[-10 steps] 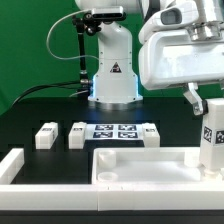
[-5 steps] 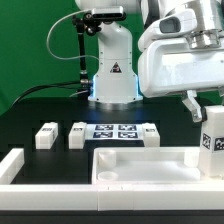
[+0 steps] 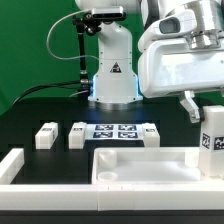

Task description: Assemble desk

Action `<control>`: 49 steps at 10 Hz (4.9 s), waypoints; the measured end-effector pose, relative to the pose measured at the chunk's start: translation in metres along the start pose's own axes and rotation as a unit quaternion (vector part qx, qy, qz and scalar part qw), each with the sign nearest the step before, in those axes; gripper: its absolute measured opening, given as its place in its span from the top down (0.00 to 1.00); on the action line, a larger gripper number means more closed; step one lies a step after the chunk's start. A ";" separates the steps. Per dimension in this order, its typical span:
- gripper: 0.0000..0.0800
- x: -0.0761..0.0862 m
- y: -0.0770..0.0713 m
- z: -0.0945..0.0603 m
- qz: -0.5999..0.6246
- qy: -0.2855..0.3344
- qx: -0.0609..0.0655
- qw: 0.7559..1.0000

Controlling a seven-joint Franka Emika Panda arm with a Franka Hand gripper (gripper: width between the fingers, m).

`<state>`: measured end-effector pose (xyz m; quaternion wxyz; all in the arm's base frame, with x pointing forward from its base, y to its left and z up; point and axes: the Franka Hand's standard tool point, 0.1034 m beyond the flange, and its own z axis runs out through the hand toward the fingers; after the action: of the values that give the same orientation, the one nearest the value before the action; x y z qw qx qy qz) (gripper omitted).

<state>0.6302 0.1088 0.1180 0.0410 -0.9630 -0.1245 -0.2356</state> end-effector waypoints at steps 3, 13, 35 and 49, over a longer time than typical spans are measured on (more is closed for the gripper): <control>0.20 0.000 0.000 0.000 0.000 0.000 0.000 1.000; 0.19 0.010 -0.003 0.003 0.021 -0.116 0.026 0.993; 0.49 -0.001 -0.001 0.013 0.665 -0.183 -0.057 0.722; 0.52 0.012 0.003 0.012 0.046 -0.221 0.024 0.974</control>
Offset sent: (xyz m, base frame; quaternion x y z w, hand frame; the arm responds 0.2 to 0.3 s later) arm 0.0000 0.0000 0.0000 0.0000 0.0000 0.0000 1.0000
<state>0.6463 0.1104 0.1125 0.0467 -0.9946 -0.0922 -0.0115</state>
